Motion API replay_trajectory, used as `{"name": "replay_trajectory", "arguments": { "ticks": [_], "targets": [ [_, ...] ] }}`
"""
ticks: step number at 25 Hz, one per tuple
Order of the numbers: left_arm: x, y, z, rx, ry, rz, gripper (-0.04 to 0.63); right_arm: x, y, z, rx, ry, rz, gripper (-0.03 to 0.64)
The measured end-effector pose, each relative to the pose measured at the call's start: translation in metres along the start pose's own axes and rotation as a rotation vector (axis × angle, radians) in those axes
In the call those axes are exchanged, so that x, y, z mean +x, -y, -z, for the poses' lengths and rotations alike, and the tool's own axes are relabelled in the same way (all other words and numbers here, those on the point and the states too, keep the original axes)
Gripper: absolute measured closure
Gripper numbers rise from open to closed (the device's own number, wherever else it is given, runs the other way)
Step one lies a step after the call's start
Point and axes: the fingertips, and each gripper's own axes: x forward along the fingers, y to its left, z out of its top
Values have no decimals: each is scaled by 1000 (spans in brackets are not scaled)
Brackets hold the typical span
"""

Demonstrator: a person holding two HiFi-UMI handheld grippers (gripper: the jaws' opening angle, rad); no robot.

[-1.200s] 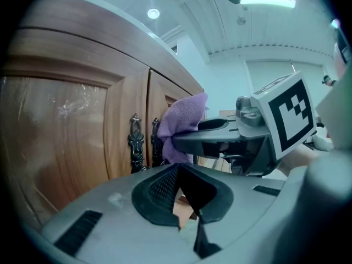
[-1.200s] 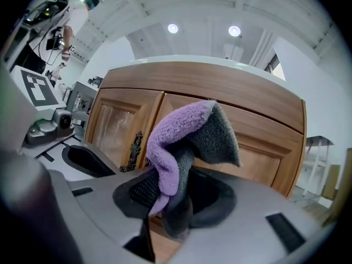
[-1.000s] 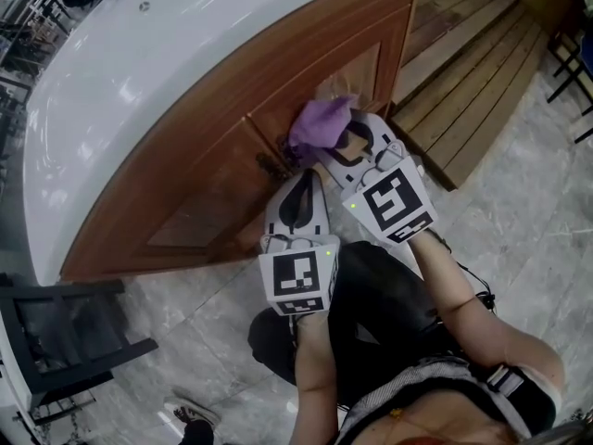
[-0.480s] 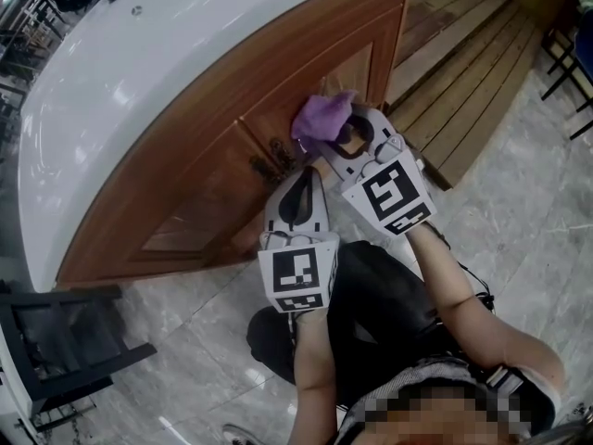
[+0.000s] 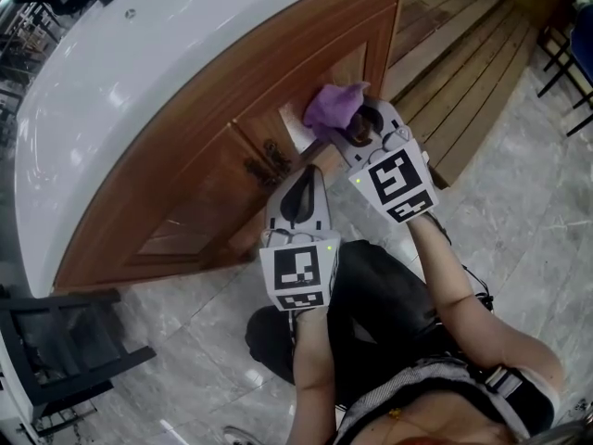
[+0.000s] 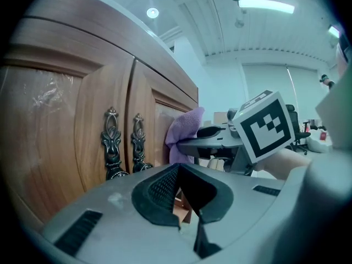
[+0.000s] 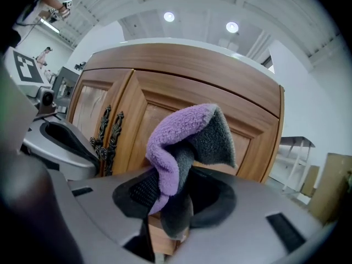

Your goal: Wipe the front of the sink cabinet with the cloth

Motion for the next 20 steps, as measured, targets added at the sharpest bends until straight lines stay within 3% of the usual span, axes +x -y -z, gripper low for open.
{"name": "replay_trajectory", "arguments": {
  "ticks": [20],
  "targets": [
    [10,9,4,4,-12,29,589,0,47,32,33,-61,94,433]
  ]
}}
